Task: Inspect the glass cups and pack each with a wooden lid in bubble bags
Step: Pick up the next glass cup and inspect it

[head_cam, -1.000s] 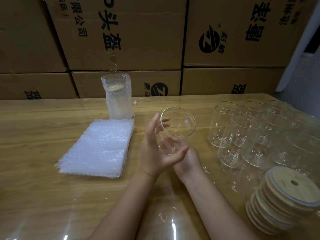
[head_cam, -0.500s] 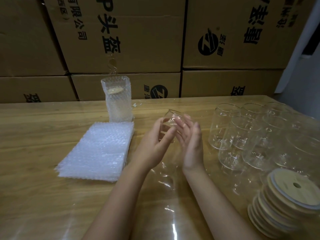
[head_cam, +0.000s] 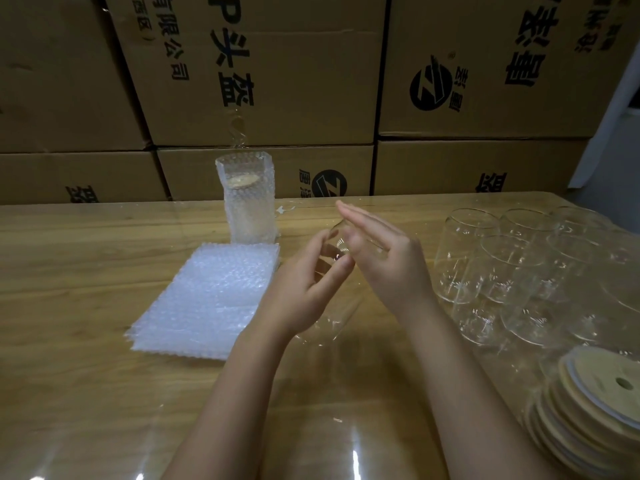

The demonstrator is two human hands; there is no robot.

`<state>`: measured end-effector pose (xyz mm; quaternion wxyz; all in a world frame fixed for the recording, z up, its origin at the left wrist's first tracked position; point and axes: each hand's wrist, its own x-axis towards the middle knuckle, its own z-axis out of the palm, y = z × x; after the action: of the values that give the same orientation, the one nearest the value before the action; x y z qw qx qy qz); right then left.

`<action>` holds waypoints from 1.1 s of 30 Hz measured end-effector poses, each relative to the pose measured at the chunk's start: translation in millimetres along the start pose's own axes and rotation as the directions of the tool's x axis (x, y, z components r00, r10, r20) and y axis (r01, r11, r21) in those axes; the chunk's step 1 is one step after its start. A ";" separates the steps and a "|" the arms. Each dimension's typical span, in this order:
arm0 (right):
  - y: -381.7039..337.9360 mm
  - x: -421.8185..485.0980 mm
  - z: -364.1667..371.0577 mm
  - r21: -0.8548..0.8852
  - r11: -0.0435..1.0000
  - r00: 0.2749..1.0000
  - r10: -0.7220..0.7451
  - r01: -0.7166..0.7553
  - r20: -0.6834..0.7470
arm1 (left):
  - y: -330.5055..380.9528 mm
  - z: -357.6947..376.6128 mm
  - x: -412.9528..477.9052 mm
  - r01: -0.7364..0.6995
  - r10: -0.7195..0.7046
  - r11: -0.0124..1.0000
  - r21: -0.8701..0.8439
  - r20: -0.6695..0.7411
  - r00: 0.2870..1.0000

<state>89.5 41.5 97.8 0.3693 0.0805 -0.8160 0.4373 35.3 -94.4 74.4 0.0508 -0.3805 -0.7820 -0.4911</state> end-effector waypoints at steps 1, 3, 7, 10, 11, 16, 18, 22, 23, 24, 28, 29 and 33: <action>0.0 -1.4 2.4 -0.005 0.998 0.997 -0.058 0.058 -0.060 | 0.8 0.5 -0.4 -0.002 0.002 1.000 -0.012 -0.014 1.000; 0.4 -2.7 5.8 -0.020 0.987 0.974 -0.159 0.158 -0.158 | 2.1 0.9 -0.8 -0.002 0.001 1.000 -0.016 -0.048 0.999; 0.0 -3.0 10.5 -0.013 0.973 0.941 -0.226 0.230 -0.253 | 3.7 0.9 1.4 -0.003 0.000 1.000 -0.018 -0.124 0.992; -2.6 -3.5 12.7 0.017 0.985 0.944 -0.162 0.174 -0.286 | 5.8 3.6 2.9 0.006 -0.018 0.998 -0.068 -0.171 0.985; -3.5 -3.4 13.1 0.018 0.991 0.950 -0.124 0.135 -0.285 | 5.9 4.3 3.7 0.022 -0.040 0.995 -0.096 -0.183 0.982; -8.4 -2.3 14.1 -0.079 0.986 0.975 0.130 -0.146 -0.182 | 3.2 3.5 2.3 0.084 -0.089 0.996 -0.033 -0.201 0.975; -8.1 -1.8 12.3 -0.104 0.960 0.961 0.245 -0.258 -0.127 | 3.4 2.7 1.0 0.081 -0.066 0.994 0.070 -0.199 0.978; -4.6 2.8 1.6 -0.069 0.921 0.923 0.382 -0.384 -0.036 | 6.4 0.9 0.2 0.052 -0.029 0.970 0.236 -0.097 0.995; -3.8 3.8 -2.2 -0.084 0.914 0.917 0.399 -0.397 0.002 | 7.0 1.0 0.2 0.037 -0.019 0.966 0.256 -0.071 0.997; -3.5 5.0 -6.1 -0.119 0.908 0.911 0.409 -0.402 0.043 | 7.7 1.3 -0.1 0.018 -0.006 0.965 0.261 -0.048 0.999; -6.6 5.5 -17.8 -0.177 0.937 0.932 0.329 -0.302 0.154 | 8.6 5.2 -0.7 -0.014 0.009 0.997 0.070 0.073 0.997; -8.0 4.9 -19.3 -0.153 0.954 0.946 0.282 -0.258 0.159 | 8.6 5.5 -0.5 0.003 -0.002 1.000 -0.005 0.094 0.996; -20.0 3.9 -17.6 -0.058 0.998 0.998 -0.028 0.031 0.048 | 10.1 2.9 1.5 0.093 -0.063 0.956 -0.279 0.115 0.991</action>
<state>105.1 43.8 119.6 0.3584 0.0918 -0.8359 0.4055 41.6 -88.9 81.0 -0.0648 -0.3779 -0.7196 -0.5789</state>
